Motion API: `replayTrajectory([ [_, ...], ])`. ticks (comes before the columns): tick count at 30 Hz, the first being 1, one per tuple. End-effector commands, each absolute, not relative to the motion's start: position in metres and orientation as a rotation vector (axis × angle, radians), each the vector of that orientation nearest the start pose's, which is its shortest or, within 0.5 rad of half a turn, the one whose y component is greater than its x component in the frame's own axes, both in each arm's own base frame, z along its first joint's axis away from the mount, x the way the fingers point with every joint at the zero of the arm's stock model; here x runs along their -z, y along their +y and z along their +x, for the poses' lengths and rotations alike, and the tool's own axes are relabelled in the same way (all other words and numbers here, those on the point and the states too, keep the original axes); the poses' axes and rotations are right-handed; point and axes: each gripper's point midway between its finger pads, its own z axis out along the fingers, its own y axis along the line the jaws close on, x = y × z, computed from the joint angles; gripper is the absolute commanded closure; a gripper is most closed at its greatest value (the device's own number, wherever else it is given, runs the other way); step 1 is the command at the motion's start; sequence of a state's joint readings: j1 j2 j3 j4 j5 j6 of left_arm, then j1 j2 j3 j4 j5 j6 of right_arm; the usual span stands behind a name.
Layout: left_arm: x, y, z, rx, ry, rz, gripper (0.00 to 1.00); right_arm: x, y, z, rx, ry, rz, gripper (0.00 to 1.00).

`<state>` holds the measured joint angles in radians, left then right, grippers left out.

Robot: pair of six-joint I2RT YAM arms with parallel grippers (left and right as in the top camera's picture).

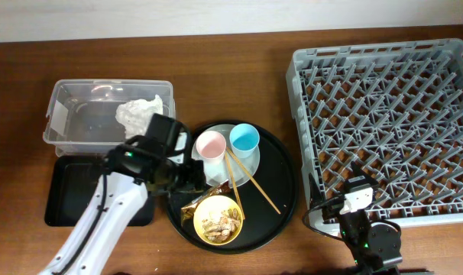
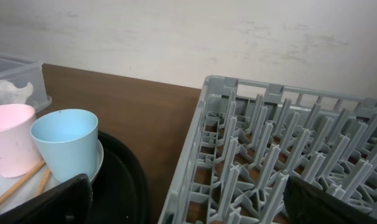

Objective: Sort waste into correct bins and load items into the dishwasher rack
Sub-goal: 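Lift the tissue with the left gripper and drop it into the clear bin, then reach the left gripper to the snack wrapper and grasp it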

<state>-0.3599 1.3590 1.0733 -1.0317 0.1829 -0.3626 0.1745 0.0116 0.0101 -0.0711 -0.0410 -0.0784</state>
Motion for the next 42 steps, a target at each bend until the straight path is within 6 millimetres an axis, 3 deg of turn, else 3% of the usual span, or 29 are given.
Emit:
replayTrajectory([
  [1,-0.121,-0.121,0.249,0.226,2.925,0.100,0.22,-0.157,0.048,0.241,-0.106,1.631,-0.224,0.01],
  [10,-0.118,-0.136,0.244,0.199,2.907,0.204,0.23,-0.157,0.048,0.241,-0.106,1.631,-0.224,0.01],
  [15,-0.112,-0.102,0.251,-0.059,2.871,0.024,0.23,-0.157,0.048,0.241,-0.106,1.631,-0.224,0.02],
  [18,-0.105,-0.103,0.246,-0.046,2.893,0.022,0.42,-0.157,0.048,0.241,-0.106,1.631,-0.224,0.01],
  [22,-0.091,-0.111,0.229,0.036,2.968,0.044,0.45,-0.157,0.048,0.241,-0.106,1.631,-0.224,0.01],
  [26,-0.074,-0.107,0.219,0.012,2.997,0.054,0.50,-0.157,0.048,0.241,-0.106,1.631,-0.224,0.01],
  [31,-0.054,-0.108,0.212,0.042,3.010,0.056,0.76,-0.157,0.048,0.241,-0.106,1.631,-0.224,0.01],
  [37,-0.048,-0.121,0.203,0.125,3.032,0.099,0.77,-0.157,0.048,0.241,-0.106,1.631,-0.224,0.01],
  [42,-0.050,-0.147,0.196,0.219,3.018,0.217,0.76,-0.157,0.048,0.241,-0.106,1.631,-0.224,0.01],
])
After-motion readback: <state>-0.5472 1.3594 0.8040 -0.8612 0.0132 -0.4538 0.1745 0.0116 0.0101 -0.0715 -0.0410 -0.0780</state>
